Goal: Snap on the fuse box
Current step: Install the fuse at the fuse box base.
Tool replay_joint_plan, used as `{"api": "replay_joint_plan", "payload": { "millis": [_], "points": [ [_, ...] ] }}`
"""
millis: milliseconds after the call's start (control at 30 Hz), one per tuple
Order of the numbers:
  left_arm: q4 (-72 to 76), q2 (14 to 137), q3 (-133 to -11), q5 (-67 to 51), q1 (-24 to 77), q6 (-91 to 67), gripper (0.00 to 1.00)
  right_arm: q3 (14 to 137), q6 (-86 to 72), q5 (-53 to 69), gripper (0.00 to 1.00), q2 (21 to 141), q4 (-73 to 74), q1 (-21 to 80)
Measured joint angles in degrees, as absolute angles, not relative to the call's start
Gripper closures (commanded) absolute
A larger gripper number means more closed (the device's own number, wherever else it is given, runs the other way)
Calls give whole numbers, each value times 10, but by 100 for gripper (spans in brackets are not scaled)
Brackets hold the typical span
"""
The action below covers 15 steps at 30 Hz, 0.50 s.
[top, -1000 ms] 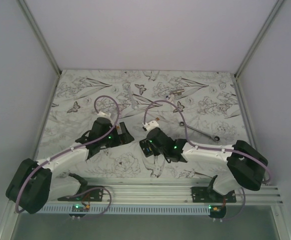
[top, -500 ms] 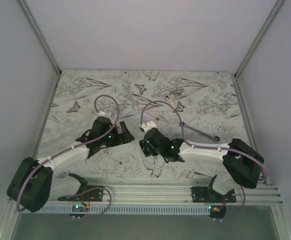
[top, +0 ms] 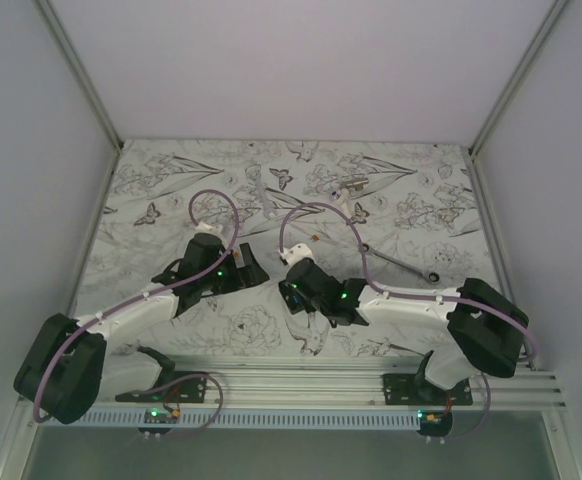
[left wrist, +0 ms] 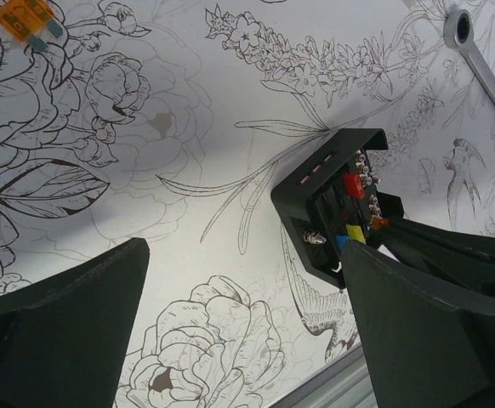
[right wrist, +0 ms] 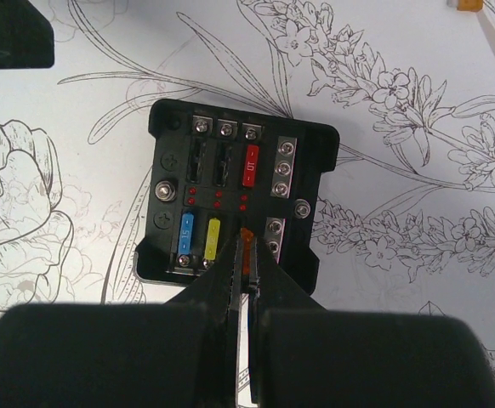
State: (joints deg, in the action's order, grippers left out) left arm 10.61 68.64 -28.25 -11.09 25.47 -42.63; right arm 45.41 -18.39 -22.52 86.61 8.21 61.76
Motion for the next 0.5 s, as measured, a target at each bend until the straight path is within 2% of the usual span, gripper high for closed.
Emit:
{"api": "replay_joint_plan", "payload": {
  "millis": [500],
  "points": [
    [106, 686, -283, -114, 255, -427, 0, 454, -184, -230, 100, 867, 72, 618]
  ]
}}
